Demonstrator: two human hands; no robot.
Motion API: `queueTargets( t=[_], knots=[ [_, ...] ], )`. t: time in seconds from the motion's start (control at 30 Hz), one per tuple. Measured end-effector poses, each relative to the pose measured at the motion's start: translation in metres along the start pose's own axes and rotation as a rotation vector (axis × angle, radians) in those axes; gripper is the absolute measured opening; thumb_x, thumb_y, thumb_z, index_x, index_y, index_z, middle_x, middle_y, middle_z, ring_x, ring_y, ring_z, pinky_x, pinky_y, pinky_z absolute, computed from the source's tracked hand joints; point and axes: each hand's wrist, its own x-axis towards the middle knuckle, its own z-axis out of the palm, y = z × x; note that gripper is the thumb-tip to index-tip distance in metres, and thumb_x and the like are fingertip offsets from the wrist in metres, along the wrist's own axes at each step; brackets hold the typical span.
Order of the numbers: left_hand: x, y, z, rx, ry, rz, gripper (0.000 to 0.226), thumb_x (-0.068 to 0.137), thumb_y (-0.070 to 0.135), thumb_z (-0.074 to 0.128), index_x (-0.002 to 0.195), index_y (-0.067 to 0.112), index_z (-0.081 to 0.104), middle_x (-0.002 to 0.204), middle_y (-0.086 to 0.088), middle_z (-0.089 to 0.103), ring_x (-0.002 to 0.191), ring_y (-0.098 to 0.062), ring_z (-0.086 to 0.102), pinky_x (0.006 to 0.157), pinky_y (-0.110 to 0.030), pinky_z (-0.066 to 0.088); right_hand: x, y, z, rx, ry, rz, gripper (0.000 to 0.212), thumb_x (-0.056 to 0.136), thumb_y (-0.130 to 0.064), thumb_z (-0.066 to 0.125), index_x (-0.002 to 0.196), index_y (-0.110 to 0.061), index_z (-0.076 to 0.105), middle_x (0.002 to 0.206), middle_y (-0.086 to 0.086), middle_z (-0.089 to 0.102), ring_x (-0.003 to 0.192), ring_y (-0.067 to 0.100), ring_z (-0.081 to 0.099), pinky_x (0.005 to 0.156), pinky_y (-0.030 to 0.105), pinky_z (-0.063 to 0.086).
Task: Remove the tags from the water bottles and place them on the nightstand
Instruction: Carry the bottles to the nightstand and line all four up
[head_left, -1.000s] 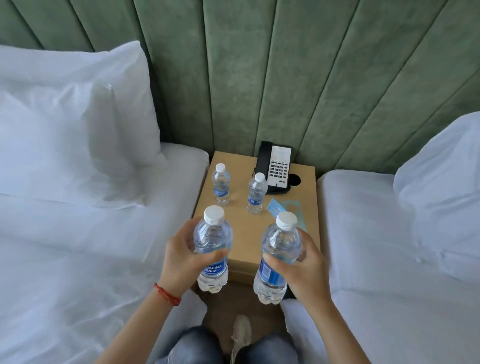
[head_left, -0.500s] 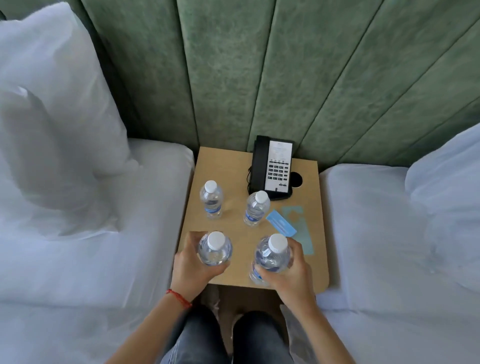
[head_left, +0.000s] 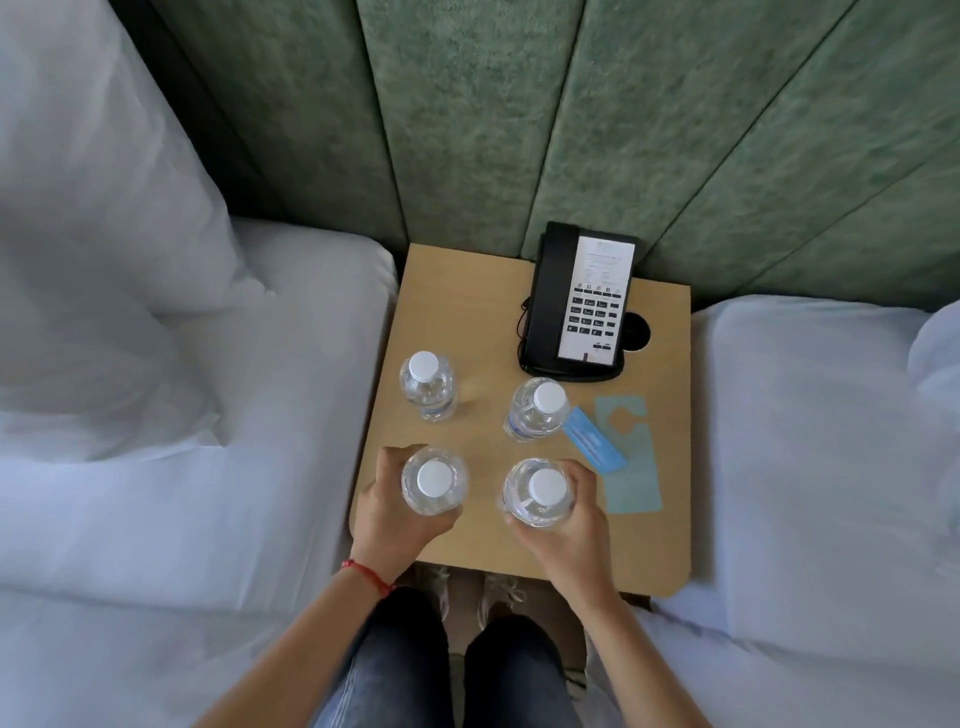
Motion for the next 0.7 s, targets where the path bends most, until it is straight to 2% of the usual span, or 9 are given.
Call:
queueTargets(
  t=[0.07,0.27,0.33,0.43,0.53,0.7],
  knots=[
    [0.003,-0.002,0.004,-0.003,0.003,-0.009,0.067,0.05,0.018,0.087,0.098,0.032,0.044,0.088,0.028,0.055,0.076,0.01,0.052,0.062,-0.013,0.04,0.004,0.005,0.002,0.007,0.002,-0.015,0.068,0.055,-0.032,0.085,0.107,-0.035,0.042,0.103,-0.037,0.055,0.087,-0.016,0.055,0.069,-0.003,0.037],
    [0.009,-0.009,0.015,-0.038,0.032,-0.051,0.068,0.048,0.018,0.087,0.097,0.037,0.044,0.089,0.029,0.057,0.078,0.0,0.056,0.07,-0.024,0.047,0.013,0.013,0.004,0.015,-0.023,-0.027,0.067,0.056,-0.024,0.085,0.107,-0.033,0.042,0.101,-0.041,0.054,0.087,-0.018,0.053,0.07,-0.004,0.035],
    [0.01,-0.011,0.016,-0.048,0.027,-0.063,0.067,0.048,0.018,0.087,0.097,0.037,0.045,0.09,0.029,0.058,0.08,0.001,0.057,0.07,-0.025,0.048,0.014,0.016,0.006,0.016,-0.03,-0.02,0.067,0.057,-0.023,0.086,0.107,-0.031,0.043,0.099,-0.04,0.055,0.086,-0.019,0.053,0.07,-0.004,0.036],
    [0.01,-0.016,0.017,-0.057,0.019,-0.068,0.068,0.048,0.018,0.087,0.097,0.038,0.045,0.091,0.029,0.058,0.083,0.008,0.057,0.068,-0.021,0.047,0.013,0.019,0.008,0.02,-0.016,-0.012,0.068,0.056,-0.019,0.087,0.106,-0.033,0.042,0.098,-0.04,0.057,0.085,-0.02,0.053,0.069,-0.005,0.035],
    [0.01,-0.019,0.015,-0.063,0.012,-0.064,0.069,0.048,0.016,0.086,0.097,0.039,0.044,0.092,0.028,0.058,0.086,0.016,0.054,0.067,-0.017,0.045,0.011,0.019,0.011,0.019,-0.011,-0.006,0.068,0.057,-0.019,0.086,0.106,-0.031,0.041,0.091,-0.032,0.058,0.084,-0.02,0.053,0.068,-0.005,0.035],
    [0.01,-0.021,0.011,-0.045,-0.022,-0.063,0.07,0.05,0.014,0.086,0.103,0.033,0.044,0.09,0.029,0.055,0.083,0.016,0.053,0.063,-0.011,0.038,0.006,0.016,0.014,0.005,-0.038,-0.009,0.068,0.058,-0.017,0.085,0.111,-0.021,0.042,0.094,-0.029,0.053,0.082,-0.006,0.053,0.069,-0.005,0.035]
  ],
)
